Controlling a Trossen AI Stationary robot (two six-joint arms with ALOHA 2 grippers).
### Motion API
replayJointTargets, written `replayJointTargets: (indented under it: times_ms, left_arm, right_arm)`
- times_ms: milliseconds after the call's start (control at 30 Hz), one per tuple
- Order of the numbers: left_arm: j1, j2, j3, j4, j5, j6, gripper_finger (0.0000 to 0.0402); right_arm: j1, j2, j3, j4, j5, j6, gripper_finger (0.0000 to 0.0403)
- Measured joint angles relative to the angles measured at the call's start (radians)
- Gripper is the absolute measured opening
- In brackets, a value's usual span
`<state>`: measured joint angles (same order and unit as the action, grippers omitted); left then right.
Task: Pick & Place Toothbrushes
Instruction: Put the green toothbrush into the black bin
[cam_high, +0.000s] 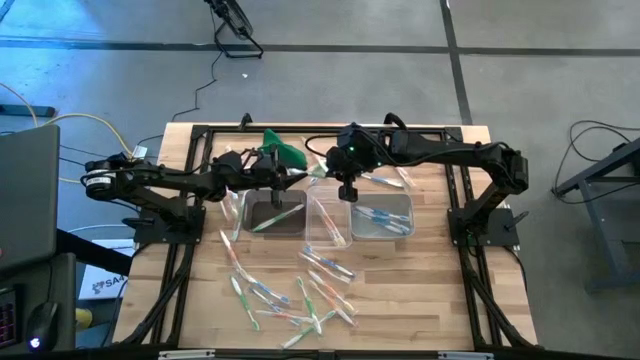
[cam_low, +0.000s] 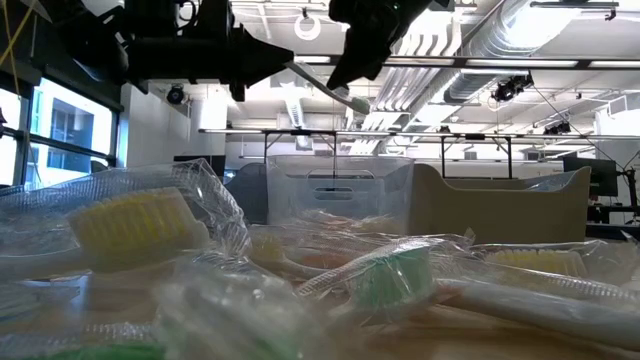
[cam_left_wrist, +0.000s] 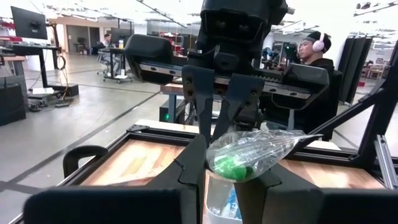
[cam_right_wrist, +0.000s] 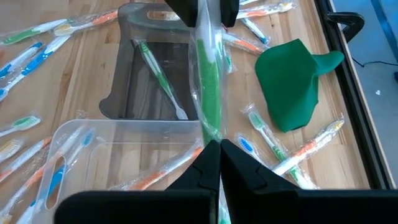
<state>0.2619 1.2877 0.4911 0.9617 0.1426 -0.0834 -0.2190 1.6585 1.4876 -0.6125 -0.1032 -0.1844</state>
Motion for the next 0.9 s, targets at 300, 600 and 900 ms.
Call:
replayJointTargets:
  times_ms: [300,600,900]
  left_arm:
    - [0.0,0.0,0.0,-0.026,0.0,0.005,0.0049]
    - [0.0,-0.003,0.0,-0.025,-0.041,0.008,0.0049]
    - [0.0,-0.096,0.0,-0.212,-0.12,-0.104,0.0049]
  right_arm:
    - [0.019,0.0,0.0,-0.022,0.0,0.057,0.0099]
    - [0.018,-0.086,0.0,-0.152,0.16,0.086,0.0173]
    - [0.023,-0.243,0.001,-0.299,0.185,0.171,0.0174]
